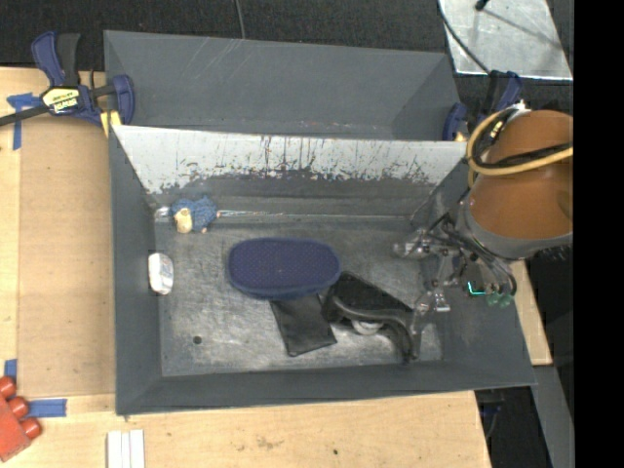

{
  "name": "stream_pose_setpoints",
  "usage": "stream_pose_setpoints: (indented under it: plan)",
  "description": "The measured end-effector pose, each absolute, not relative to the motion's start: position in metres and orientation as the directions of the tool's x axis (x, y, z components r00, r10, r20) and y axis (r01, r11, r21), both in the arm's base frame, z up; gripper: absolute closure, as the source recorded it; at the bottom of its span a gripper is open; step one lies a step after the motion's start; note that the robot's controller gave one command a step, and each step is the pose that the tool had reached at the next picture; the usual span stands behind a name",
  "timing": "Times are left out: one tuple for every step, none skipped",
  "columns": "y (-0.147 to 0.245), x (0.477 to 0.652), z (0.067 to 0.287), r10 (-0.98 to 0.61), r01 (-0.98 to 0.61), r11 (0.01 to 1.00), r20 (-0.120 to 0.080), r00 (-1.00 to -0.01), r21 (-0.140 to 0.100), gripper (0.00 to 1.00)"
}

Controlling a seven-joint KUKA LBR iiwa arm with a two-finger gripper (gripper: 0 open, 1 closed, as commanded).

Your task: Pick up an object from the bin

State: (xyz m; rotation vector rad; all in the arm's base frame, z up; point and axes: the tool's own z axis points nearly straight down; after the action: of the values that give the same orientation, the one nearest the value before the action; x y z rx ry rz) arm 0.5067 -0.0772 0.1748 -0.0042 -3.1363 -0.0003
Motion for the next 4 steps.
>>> stream_pose_setpoints:
  plan:
    - [-0.005,0.516,0.114,-0.218,-0.218,0.976,0.001,-0.976,0.002,0.00]
    - [-0.017,0.539,0.078,-0.060,-0.060,0.998,0.032,-0.998,0.010,0.00]
    - [-0.017,0.540,0.078,-0.060,-0.060,0.998,0.029,-0.998,0.009,1.00]
    - [-0.041,0.526,0.199,-0.194,-0.194,0.981,-0.006,-0.981,-0.002,1.00]
